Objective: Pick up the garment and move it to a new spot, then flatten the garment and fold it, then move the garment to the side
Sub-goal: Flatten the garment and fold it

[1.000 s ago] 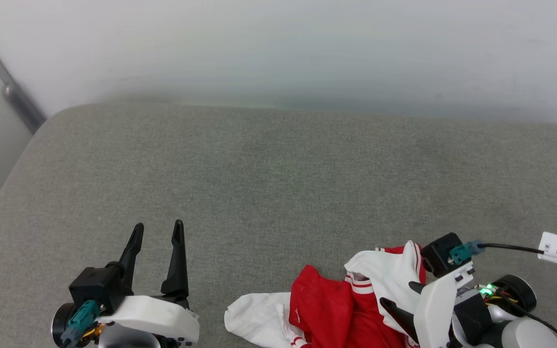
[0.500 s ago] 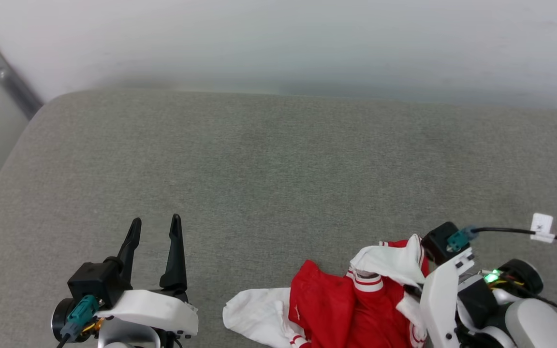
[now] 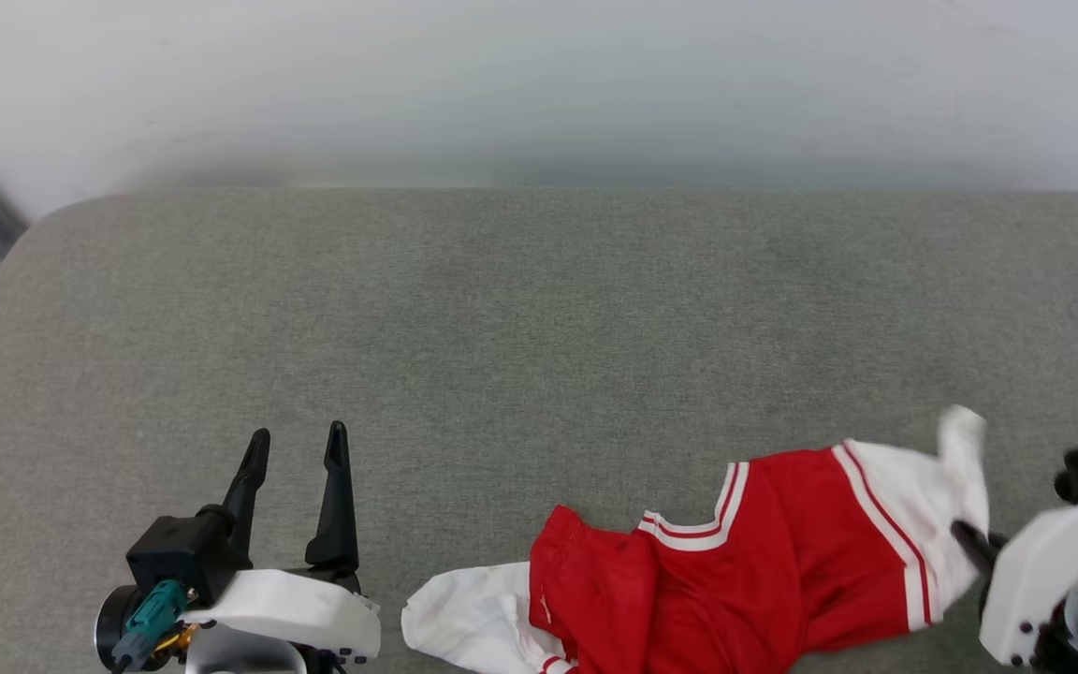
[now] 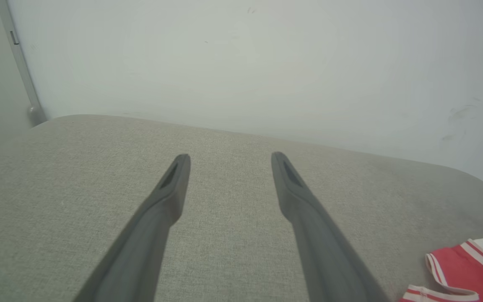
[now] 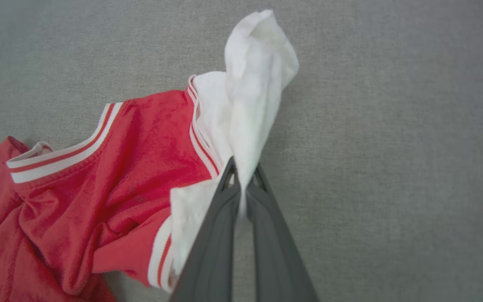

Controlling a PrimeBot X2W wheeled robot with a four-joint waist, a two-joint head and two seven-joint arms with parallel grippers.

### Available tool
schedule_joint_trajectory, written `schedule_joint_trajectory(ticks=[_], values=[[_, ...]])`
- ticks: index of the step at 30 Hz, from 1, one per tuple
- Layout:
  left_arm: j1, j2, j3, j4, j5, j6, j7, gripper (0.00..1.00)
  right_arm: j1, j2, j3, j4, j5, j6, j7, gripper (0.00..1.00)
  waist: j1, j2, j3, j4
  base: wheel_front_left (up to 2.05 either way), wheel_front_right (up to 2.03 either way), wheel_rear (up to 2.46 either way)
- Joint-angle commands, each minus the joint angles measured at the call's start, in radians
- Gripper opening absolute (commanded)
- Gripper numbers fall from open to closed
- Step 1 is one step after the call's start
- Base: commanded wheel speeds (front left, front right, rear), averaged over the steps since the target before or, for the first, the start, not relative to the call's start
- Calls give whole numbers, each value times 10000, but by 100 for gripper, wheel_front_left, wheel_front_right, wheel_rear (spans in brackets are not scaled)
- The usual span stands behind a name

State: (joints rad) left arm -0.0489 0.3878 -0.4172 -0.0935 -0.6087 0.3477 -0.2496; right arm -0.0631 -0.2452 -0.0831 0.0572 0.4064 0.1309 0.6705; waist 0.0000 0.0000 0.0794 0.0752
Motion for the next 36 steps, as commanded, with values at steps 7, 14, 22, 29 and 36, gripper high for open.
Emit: schedule_joint_trajectory(ticks=[7, 14, 22, 29, 36], values=[[136, 88, -18, -54, -14, 102, 100, 100, 872, 913, -1739, 1374, -182, -3, -801, 0, 0, 0, -43, -155, 0, 0, 0], [233, 226, -36, -148, -5, 206, 248, 100, 668, 1453, -2295, 2087, -350, -3, -3028, 100, 0, 0, -115, -226, 0, 0, 0], [500, 325, -47, -155, -95, 298, 391, 100, 486, 1811, -2392, 1399, -1066, -3, -6080, 100, 0, 0, -524, -295, 0, 0, 0], [727, 508, 2, -168, -147, 483, 594, 100, 899, 1902, -1190, 17, -1618, -3, -6934, 100, 0, 0, -869, -454, 0, 0, 0], [509, 832, -92, -49, -191, 381, 1181, 100, 1545, 1925, -90, -1265, -2132, -3, -6629, 100, 0, 0, -976, -608, 0, 0, 0]])
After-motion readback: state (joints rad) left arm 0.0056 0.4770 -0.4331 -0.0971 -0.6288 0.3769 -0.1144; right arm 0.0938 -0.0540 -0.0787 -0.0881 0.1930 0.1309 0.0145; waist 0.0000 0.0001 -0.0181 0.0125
